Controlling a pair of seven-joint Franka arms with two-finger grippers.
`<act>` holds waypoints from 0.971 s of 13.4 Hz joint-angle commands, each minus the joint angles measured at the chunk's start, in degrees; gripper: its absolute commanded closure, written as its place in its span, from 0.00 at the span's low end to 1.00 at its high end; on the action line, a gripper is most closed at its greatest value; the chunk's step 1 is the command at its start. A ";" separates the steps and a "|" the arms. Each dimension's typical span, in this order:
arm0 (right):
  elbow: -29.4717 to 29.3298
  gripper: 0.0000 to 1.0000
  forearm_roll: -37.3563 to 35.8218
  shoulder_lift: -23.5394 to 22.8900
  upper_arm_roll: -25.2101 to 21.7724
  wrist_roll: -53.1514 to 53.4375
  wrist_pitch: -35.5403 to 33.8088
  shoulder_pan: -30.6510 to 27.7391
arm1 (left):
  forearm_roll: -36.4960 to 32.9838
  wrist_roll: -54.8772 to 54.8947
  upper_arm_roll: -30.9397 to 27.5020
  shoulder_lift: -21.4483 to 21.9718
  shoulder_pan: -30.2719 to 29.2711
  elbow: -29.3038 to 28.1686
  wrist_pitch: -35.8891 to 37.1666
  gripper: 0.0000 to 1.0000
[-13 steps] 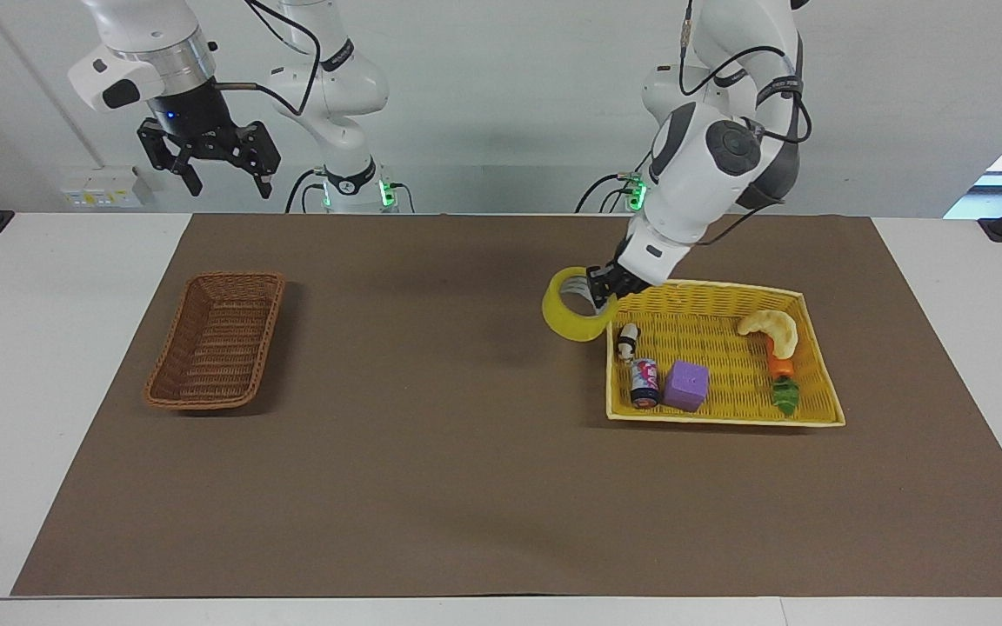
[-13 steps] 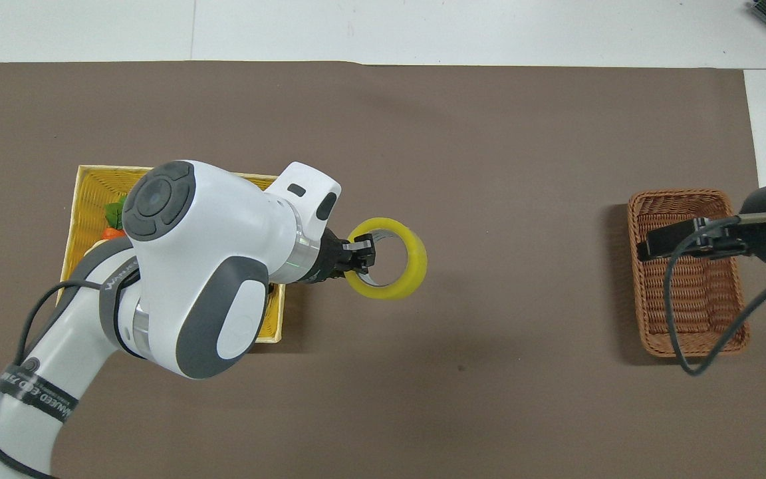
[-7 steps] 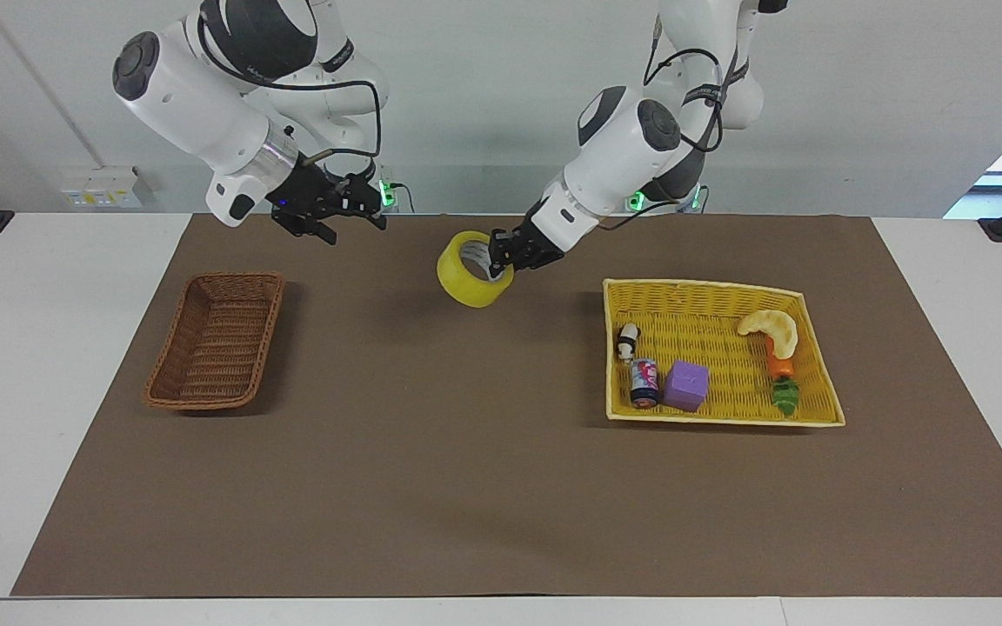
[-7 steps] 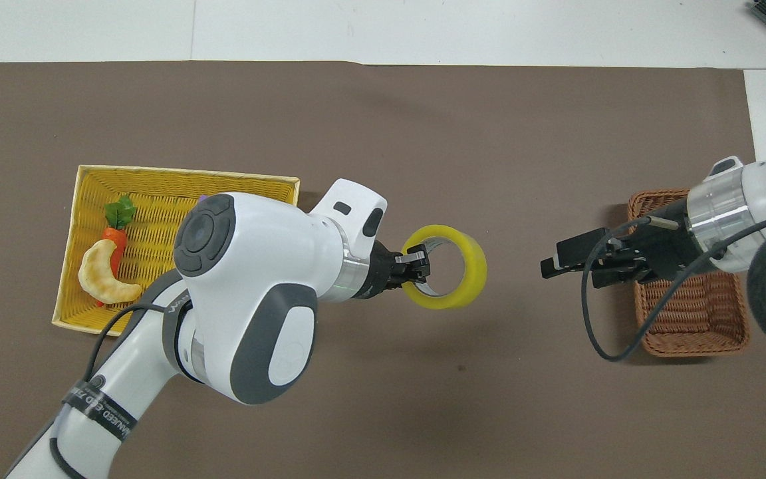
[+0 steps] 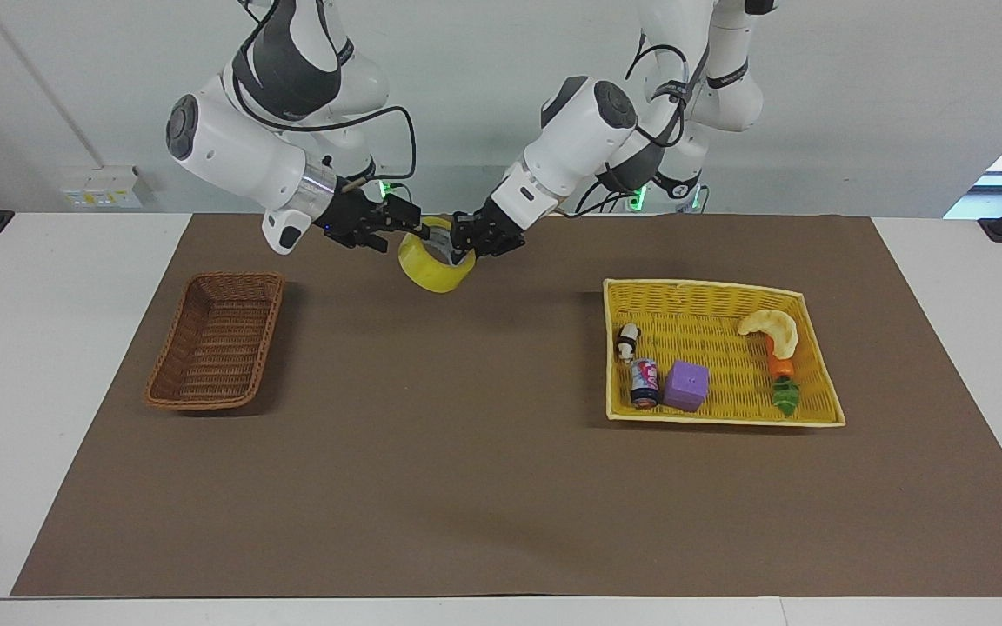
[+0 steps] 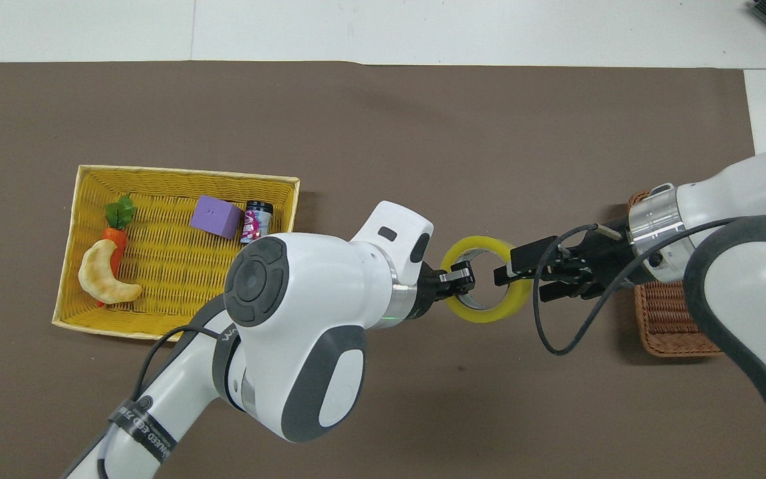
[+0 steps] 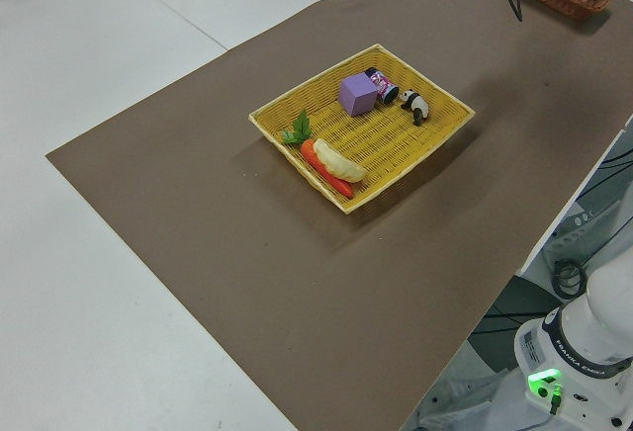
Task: Move tape to another basket
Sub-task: 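Grasp the tape with the right gripper and open the left gripper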
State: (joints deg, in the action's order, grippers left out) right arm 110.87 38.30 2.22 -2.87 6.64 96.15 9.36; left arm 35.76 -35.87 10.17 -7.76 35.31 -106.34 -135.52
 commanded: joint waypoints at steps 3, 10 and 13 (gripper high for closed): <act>1.11 0.78 1.69 0.15 -0.12 -0.66 0.80 -0.22 | 1.42 -1.22 0.47 0.29 1.60 0.35 -3.96 1.00; -3.63 1.00 0.47 -2.74 -0.39 1.63 -3.68 -4.25 | 5.54 -1.14 0.82 2.48 1.78 -1.05 -8.60 0.00; -4.25 1.00 -1.72 -3.10 -0.47 -2.48 -4.48 -9.34 | 10.09 -0.87 1.00 4.41 1.60 -2.37 -10.63 0.00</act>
State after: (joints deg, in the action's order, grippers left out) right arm 108.87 37.98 0.20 -3.56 6.87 93.71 3.40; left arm 41.83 -36.82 11.83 -6.18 35.90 -106.09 -143.82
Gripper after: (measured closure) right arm 0.907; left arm 0.278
